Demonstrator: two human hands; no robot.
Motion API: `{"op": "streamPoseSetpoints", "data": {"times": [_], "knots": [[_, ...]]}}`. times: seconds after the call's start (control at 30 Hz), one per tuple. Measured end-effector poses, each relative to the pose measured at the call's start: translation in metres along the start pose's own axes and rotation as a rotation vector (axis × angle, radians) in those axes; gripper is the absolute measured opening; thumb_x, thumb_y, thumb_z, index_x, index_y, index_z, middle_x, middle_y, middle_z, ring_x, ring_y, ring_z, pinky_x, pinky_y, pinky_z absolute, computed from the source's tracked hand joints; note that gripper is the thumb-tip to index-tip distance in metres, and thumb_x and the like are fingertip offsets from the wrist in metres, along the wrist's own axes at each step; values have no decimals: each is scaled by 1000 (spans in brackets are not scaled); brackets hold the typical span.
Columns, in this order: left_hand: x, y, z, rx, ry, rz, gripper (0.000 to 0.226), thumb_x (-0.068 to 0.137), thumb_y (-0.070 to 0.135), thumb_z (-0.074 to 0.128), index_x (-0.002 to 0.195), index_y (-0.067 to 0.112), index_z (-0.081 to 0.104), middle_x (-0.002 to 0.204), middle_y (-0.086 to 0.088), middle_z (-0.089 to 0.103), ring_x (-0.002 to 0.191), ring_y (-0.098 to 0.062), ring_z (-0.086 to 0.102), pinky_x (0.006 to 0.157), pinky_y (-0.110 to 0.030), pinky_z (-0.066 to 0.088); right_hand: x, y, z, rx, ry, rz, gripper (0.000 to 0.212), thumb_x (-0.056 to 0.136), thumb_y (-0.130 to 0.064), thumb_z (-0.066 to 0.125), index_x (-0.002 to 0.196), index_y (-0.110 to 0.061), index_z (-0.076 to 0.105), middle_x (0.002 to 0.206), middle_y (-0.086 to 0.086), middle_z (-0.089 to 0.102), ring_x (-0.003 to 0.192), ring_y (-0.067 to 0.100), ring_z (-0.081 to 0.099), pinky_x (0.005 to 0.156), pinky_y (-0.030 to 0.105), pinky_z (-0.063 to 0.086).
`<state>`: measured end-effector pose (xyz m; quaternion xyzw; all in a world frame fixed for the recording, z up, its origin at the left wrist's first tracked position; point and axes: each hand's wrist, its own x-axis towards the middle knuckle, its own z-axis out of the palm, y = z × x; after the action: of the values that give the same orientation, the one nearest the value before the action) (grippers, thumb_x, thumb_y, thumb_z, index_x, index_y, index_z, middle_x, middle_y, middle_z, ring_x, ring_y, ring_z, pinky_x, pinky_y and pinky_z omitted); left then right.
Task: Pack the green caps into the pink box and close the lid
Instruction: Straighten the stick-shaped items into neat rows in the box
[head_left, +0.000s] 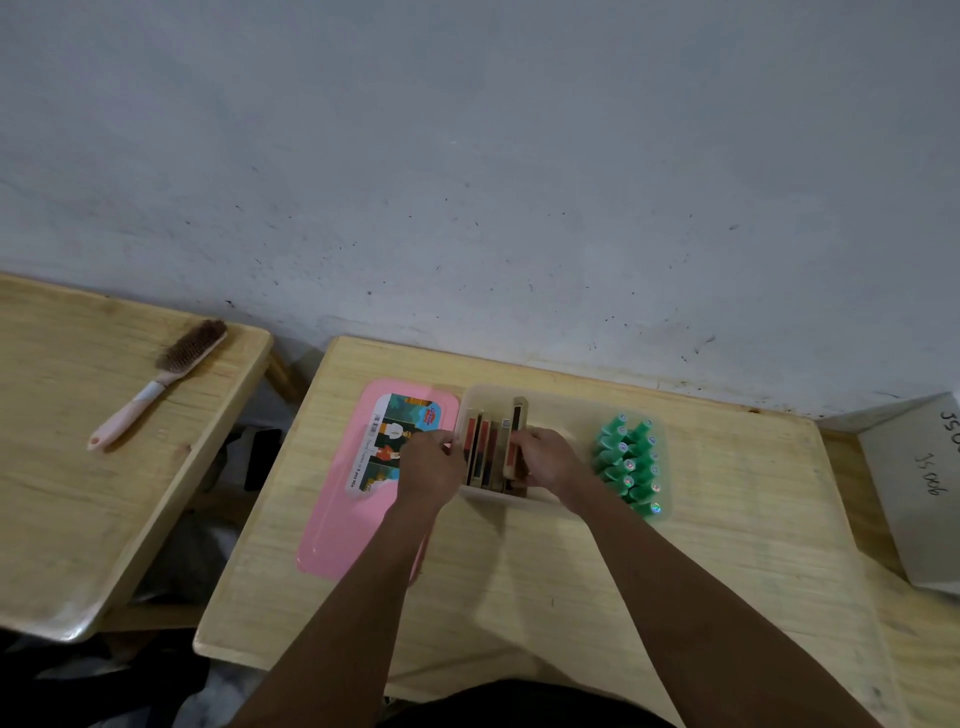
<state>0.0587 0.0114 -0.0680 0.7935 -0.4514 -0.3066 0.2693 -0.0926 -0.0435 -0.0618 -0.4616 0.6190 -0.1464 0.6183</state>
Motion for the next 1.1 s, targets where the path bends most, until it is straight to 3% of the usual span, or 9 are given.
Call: {"op": "streamPoseSetpoints", "data": {"times": [0.1,0.17,0.23,0.33,0.6,0.7,0.87,0.93,1.1], "knots": [[-1,1,-1,-4,3,10,29,93,17,54,116,4,66,110,-15,69,96,-23,65,78,-21,45,2,4,-4,-122,40,-89,35,100,-28,46,110,2,61,73,8,62,60,16,59,59,34,48],[-1,1,-1,-16,3,10,29,93,16,54,115,3,66,109,-15,70,93,-23,65,76,-21,45,1,9,-12,-147,92,-131,34,97,-31,55,121,-7,56,81,5,66,59,10,59,55,25,42],[-1,1,0,-16,4,10,29,93,16,54,115,3,66,108,-15,70,93,-22,66,75,-20,45,0,13,-22,-153,163,-170,40,91,-32,65,125,-12,55,98,6,69,72,13,64,57,21,43],[-1,1,1,-11,10,13,29,93,17,54,117,4,65,109,-15,70,93,-21,67,75,-18,44,-4,15,-36,-187,207,-197,42,85,-32,74,119,-13,59,98,8,70,79,17,66,62,22,48],[-2,2,0,-11,21,3,29,93,16,55,117,4,65,110,-16,69,94,-22,66,75,-19,45,2,-14,-42,-479,7,-162,51,76,-29,81,120,-17,60,106,8,67,92,20,63,72,27,46],[-3,2,1,-11,26,3,29,93,17,54,116,4,66,108,-16,70,92,-22,67,74,-19,45,12,-27,-33,-423,-4,-175,57,75,-25,81,125,-14,57,110,11,66,93,20,62,69,27,47],[-3,2,2,-21,22,-12,30,93,17,55,119,5,64,114,-16,68,96,-21,66,76,-17,44,15,-27,-4,-109,164,-151,45,75,-21,83,111,-12,56,91,7,70,78,18,69,61,30,55],[-3,3,2,-23,27,-19,31,93,17,55,120,5,63,116,-16,67,97,-20,66,76,-16,43,18,-14,11,-112,248,-142,39,76,-26,82,103,-17,56,94,8,70,84,21,69,71,36,58],[-4,4,4,-38,36,-40,30,93,16,56,120,5,63,115,-15,66,102,-21,63,77,-19,44,18,6,31,-306,332,-185,22,85,-26,72,98,-9,75,100,7,74,94,19,67,79,22,44]]}}
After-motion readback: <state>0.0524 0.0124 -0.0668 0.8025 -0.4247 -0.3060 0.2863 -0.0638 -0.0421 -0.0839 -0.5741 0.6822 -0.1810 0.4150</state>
